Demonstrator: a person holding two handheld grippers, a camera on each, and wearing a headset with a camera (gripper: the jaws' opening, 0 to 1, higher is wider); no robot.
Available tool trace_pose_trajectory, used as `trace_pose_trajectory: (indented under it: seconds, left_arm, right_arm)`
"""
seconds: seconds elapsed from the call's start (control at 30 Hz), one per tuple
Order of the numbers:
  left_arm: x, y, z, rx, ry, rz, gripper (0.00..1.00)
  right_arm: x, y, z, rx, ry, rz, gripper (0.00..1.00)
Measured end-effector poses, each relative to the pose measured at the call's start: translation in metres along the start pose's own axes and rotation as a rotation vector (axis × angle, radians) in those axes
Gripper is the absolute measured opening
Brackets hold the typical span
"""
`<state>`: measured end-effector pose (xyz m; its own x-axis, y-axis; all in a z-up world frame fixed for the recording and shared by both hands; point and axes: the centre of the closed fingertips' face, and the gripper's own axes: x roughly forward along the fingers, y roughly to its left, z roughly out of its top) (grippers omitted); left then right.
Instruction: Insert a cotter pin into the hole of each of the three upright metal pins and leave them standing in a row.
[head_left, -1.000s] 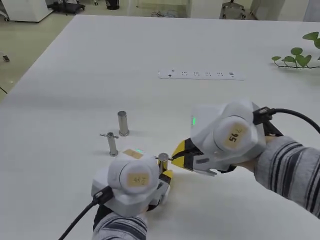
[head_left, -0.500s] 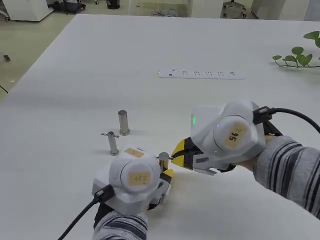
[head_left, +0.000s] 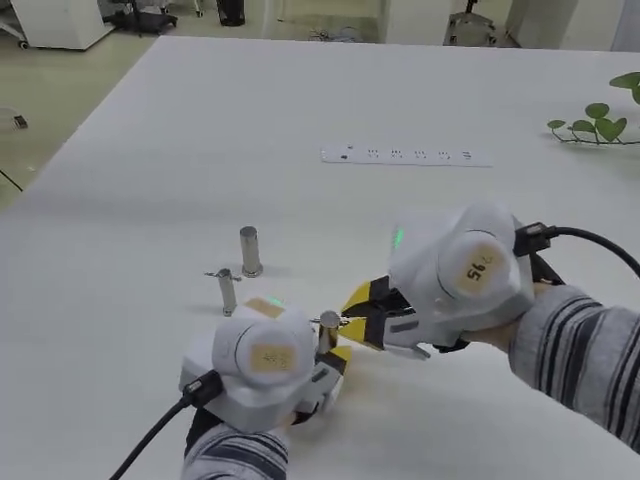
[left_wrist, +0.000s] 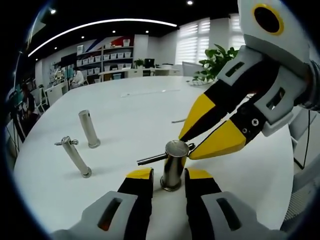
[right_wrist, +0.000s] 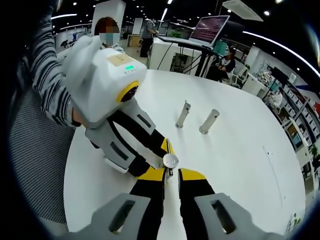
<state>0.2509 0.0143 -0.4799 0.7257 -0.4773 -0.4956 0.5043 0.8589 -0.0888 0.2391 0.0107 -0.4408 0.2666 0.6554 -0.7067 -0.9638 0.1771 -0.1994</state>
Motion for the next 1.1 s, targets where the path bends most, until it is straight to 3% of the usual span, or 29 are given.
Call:
trace_pose_trajectory:
  seconds: [0.13, 0.37, 0.63, 0.77, 0.9, 1.1]
  left_arm:
    - [-0.004, -0.003, 0.001, 0.008, 0.006, -0.037, 0.34]
    - [-0.02, -0.006, 0.002, 0.024, 0.009, -0.078, 0.45]
    - [-0.035, -0.007, 0.006, 0.031, -0.006, -0.109, 0.55]
    - [-0.041, -0.005, 0.01, 0.017, -0.03, -0.112, 0.6]
    - [-0.047, 0.004, 0.014, -0.021, -0.047, -0.089, 0.61]
    - [-0.058, 0.013, 0.018, -0.027, -0.058, -0.066, 0.66]
  right_arm:
    - [0.0, -0.002, 0.001, 0.075, -0.018, 0.025, 0.09]
    - [0.002, -0.001, 0.005, 0.134, -0.021, 0.071, 0.11]
    - [0.016, 0.004, 0.003, 0.144, 0.011, 0.103, 0.13]
    - [0.021, 0.007, 0.003, 0.151, 0.011, 0.114, 0.12]
    - [0.026, 0.008, 0.0, 0.132, 0.024, 0.11, 0.11]
    - [0.025, 0.007, -0.001, 0.135, 0.029, 0.109, 0.09]
